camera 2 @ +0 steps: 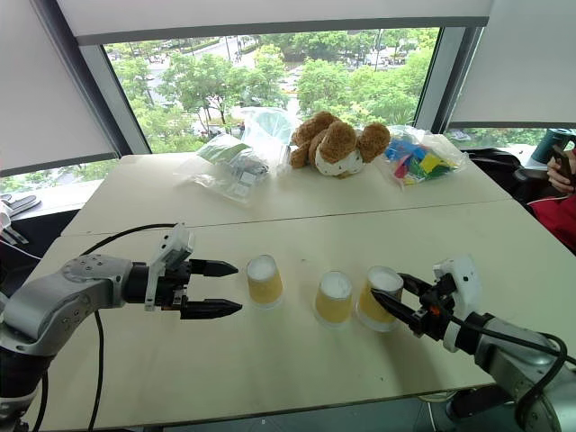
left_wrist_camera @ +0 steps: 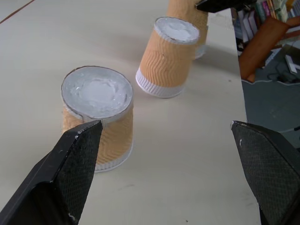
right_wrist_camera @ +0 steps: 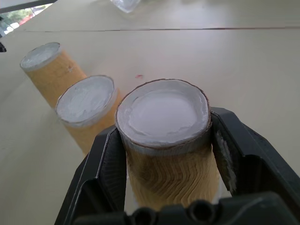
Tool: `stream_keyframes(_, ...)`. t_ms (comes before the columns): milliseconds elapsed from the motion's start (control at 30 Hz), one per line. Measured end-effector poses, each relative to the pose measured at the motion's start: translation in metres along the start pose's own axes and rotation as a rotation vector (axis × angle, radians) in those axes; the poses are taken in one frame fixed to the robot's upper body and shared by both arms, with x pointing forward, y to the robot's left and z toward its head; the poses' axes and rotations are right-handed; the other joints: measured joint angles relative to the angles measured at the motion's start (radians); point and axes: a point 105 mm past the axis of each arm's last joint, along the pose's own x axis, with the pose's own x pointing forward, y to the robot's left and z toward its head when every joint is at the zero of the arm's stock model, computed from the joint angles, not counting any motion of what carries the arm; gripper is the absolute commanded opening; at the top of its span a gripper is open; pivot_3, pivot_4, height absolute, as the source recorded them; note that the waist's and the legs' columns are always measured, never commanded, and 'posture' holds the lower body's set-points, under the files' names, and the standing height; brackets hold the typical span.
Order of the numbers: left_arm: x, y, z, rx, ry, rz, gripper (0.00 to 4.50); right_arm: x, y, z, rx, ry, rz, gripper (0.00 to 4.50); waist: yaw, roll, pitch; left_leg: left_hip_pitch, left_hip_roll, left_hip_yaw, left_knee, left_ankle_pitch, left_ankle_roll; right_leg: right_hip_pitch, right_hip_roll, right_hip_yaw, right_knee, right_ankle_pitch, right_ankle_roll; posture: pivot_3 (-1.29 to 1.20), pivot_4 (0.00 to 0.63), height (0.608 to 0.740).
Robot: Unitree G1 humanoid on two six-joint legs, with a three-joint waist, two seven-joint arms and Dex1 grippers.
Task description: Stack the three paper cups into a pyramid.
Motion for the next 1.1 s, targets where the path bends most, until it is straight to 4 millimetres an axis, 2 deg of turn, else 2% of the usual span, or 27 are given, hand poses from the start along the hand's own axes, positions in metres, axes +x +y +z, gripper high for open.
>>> stream_keyframes(700, -0.001, 0.002, 0.002, 0.016, 0.019, -0.02, 4.5, 0.013, 0.01, -0.011, -0.153, -0.031, 0.024, 2.2, 0.0, 0.0, 0.0, 0.001, 0.0, -0.001, 0.0, 0.0, 0.0, 0.0, 0.0, 0.0, 0.0, 0.0, 0.0, 0.0, 0.15, 0.74)
stream_keyframes(767, -0.001, 0.002, 0.002, 0.015, 0.02, -0.02, 4.5, 0.014, 0.01, -0.012, -0.171, -0.04, 0.02, 3.26, -0.001, 0.0, 0.0, 0.002, 0.0, -0.001, 0.0, 0.0, 0.0, 0.001, 0.0, 0.0, 0.0, 0.0, 0.0, 0.0, 0.15, 0.74)
stream_keyframes(867, -0.001, 0.002, 0.002, 0.016, 0.022, -0.019, 4.5, 0.016, 0.007, -0.021, -0.172, -0.027, 0.012, 4.47, 0.0, 0.0, 0.0, 0.003, 0.0, -0.001, 0.0, 0.0, 0.0, 0.003, 0.0, 0.0, 0.0, 0.0, 0.0, 0.0, 0.15, 0.74)
stream_keyframes(1100, -0.004, 0.005, 0.0, 0.014, 0.031, -0.005, 4.5, 0.016, 0.003, -0.023, -0.205, -0.025, -0.01, 4.47, 0.001, 0.0, 0.0, 0.003, 0.0, -0.001, 0.0, 0.0, 0.0, 0.003, 0.0, 0.0, 0.0, 0.0, 0.0, 0.0, 0.15, 0.74)
